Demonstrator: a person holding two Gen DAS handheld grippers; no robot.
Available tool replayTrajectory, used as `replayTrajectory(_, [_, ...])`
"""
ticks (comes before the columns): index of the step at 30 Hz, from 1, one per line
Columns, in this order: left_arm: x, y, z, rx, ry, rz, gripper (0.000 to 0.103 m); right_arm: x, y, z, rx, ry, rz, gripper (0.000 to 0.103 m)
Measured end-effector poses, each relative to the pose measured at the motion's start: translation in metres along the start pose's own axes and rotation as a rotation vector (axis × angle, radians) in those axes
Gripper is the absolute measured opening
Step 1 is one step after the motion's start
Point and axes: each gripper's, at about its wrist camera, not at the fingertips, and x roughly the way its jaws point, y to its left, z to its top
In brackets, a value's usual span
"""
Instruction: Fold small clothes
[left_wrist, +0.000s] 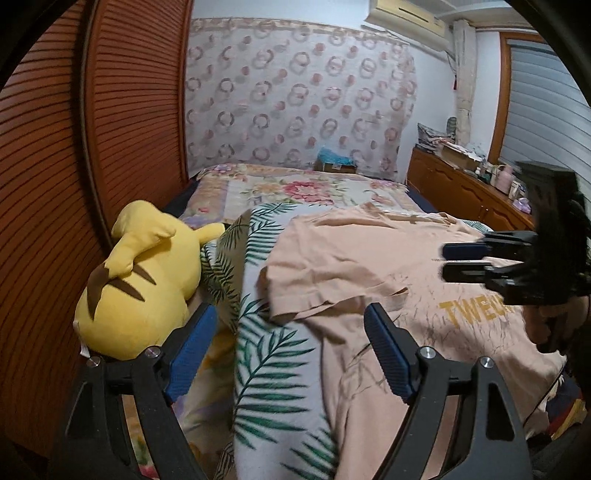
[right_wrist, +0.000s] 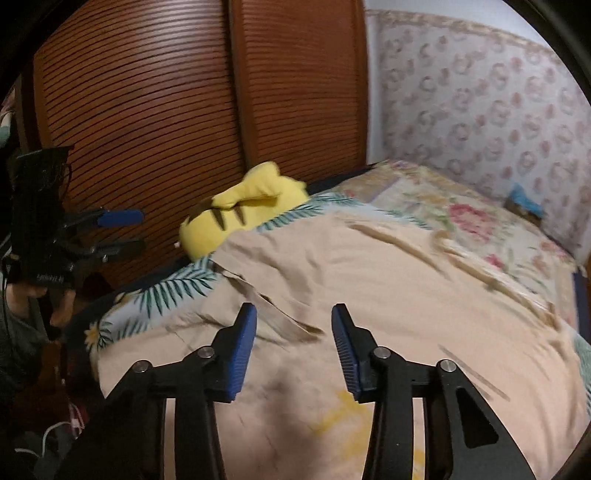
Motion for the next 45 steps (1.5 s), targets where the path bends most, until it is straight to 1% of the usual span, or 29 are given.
replayTrajectory(4, [-0.002, 0.004, -0.008, -0.001, 0.005, 0.012, 0.082, 0.049, 0.012, 0.016, -0.041, 0.052, 0.054, 0.036])
replayTrajectory(7, [-0.004, 0.007, -0.013, 0.003, 0.005, 0.027, 0.082, 0.081, 0.012, 0.027, -0.032, 0.087, 0.100, 0.032])
replayTrajectory(9, [-0.005, 0.010, -0.016, -0.001, 0.007, 0.029, 0.082, 0.102, 0.010, 0.033, -0.033, 0.109, 0.119, 0.028])
replayTrajectory(13, [-0.005, 0.014, -0.021, -0.013, 0.014, 0.028, 0.082, 0.148, 0.003, 0.048, -0.025, 0.160, 0.153, 0.025])
replayTrajectory(17, [-0.003, 0.014, -0.025, -0.020, 0.019, 0.018, 0.082, 0.177, 0.002, 0.055, -0.033, 0.208, 0.138, 0.024])
replayTrajectory(20, [-0.001, 0.012, -0.026, -0.020, 0.022, 0.010, 0.082, 0.194, 0.002, 0.061, -0.031, 0.234, 0.119, 0.015])
replayTrajectory(21, [-0.001, 0.012, -0.027, -0.019, 0.023, 0.008, 0.082, 0.197, 0.002, 0.063, -0.030, 0.235, 0.118, 0.009])
replayTrajectory(22, [0.000, 0.010, -0.027, -0.019, 0.023, 0.005, 0.082, 0.199, 0.002, 0.064, -0.030, 0.237, 0.116, 0.006])
replayTrajectory(24, [0.000, 0.008, -0.028, -0.017, 0.026, 0.001, 0.082, 0.198, 0.004, 0.065, -0.041, 0.241, 0.118, 0.002])
replayTrajectory(26, [0.001, 0.007, -0.029, -0.016, 0.028, -0.002, 0.082, 0.191, 0.003, 0.065, -0.047, 0.227, 0.121, 0.002])
replayTrajectory(27, [0.001, 0.006, -0.029, -0.016, 0.029, -0.004, 0.082, 0.176, 0.004, 0.066, -0.041, 0.213, 0.122, 0.002])
replayTrajectory(31, [0.002, 0.002, -0.030, -0.012, 0.033, -0.013, 0.082, 0.146, -0.005, 0.070, -0.012, 0.142, 0.122, 0.001])
replayTrajectory(35, [0.004, -0.003, -0.029, -0.007, 0.036, -0.024, 0.082, 0.128, -0.019, 0.072, 0.005, 0.099, 0.090, 0.001])
replayTrajectory(40, [0.006, -0.009, -0.030, 0.005, 0.041, -0.036, 0.082, 0.107, -0.044, 0.073, 0.049, 0.057, 0.014, 0.001])
replayTrajectory(45, [0.007, -0.014, -0.029, 0.013, 0.044, -0.046, 0.082, 0.082, -0.081, 0.071, 0.125, 0.014, -0.142, 0.001])
